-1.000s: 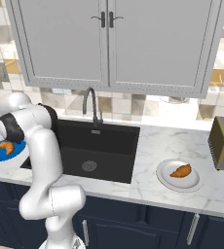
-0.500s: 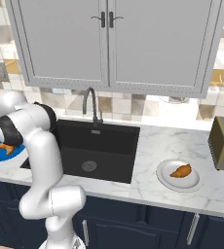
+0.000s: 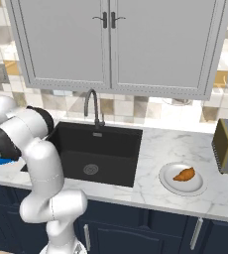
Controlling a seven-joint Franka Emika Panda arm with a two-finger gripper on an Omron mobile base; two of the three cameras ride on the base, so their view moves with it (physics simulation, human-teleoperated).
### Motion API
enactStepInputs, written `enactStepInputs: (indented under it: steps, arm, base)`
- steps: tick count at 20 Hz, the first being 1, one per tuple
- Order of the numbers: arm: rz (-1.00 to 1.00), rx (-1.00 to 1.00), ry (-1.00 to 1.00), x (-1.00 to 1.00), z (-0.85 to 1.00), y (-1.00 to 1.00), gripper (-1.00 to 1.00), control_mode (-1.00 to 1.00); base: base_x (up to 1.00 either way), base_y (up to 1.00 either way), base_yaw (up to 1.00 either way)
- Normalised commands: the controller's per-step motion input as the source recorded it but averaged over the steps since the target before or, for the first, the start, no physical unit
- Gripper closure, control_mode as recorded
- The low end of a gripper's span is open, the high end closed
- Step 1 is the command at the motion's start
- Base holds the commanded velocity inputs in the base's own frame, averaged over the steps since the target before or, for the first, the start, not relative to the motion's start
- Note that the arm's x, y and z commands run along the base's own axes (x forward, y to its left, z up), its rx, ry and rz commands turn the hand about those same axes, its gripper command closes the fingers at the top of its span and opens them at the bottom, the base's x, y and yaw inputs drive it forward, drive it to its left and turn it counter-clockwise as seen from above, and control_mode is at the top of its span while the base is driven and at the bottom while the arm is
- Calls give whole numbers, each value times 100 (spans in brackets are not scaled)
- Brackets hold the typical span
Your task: Place the pastries on the plates.
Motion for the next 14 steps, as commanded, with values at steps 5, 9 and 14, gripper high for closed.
enactStepInputs:
  steps: [5, 9, 14]
  arm:
    - [0, 0, -8, -61, 16, -28, -100, -100]
    - [0, 2, -5, -55, 9, -27, -100, -100]
    - [0, 2, -5, -49, 6, -33, -100, -100]
  base:
    - [0, 0, 0]
    - [0, 0, 0]
    - [0, 0, 0]
